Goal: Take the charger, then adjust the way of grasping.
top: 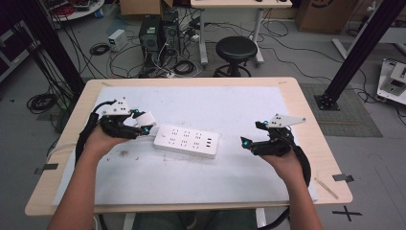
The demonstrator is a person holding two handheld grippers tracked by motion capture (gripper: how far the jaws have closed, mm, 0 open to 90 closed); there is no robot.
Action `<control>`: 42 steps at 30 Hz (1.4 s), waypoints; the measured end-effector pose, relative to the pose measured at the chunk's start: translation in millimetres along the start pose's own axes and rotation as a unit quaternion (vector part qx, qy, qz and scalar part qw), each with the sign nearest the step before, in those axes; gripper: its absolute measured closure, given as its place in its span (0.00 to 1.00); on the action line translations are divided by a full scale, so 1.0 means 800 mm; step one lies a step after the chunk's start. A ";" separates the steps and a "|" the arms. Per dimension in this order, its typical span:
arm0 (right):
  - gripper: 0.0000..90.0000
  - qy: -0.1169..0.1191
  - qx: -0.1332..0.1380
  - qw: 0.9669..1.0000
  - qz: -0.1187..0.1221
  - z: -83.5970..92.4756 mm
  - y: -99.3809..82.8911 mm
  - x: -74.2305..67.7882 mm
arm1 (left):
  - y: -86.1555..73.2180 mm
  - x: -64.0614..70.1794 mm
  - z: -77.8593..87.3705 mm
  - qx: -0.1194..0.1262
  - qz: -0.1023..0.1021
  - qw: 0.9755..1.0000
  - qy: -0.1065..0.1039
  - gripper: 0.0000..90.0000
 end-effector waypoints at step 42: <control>0.20 0.216 -0.028 0.970 -0.108 -0.058 0.000 -0.115 | 0.012 0.178 -0.058 0.079 -0.220 0.971 -0.051 0.47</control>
Point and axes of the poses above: each handheld gripper's, and its own axes: z roughly backward along the jaws, y roughly out of its top, x roughly to its right, the point moved 5 cm from there along -z, roughly forward along the jaws, and after that the axes turned 1 degree about -y, right-handed, at the moved point
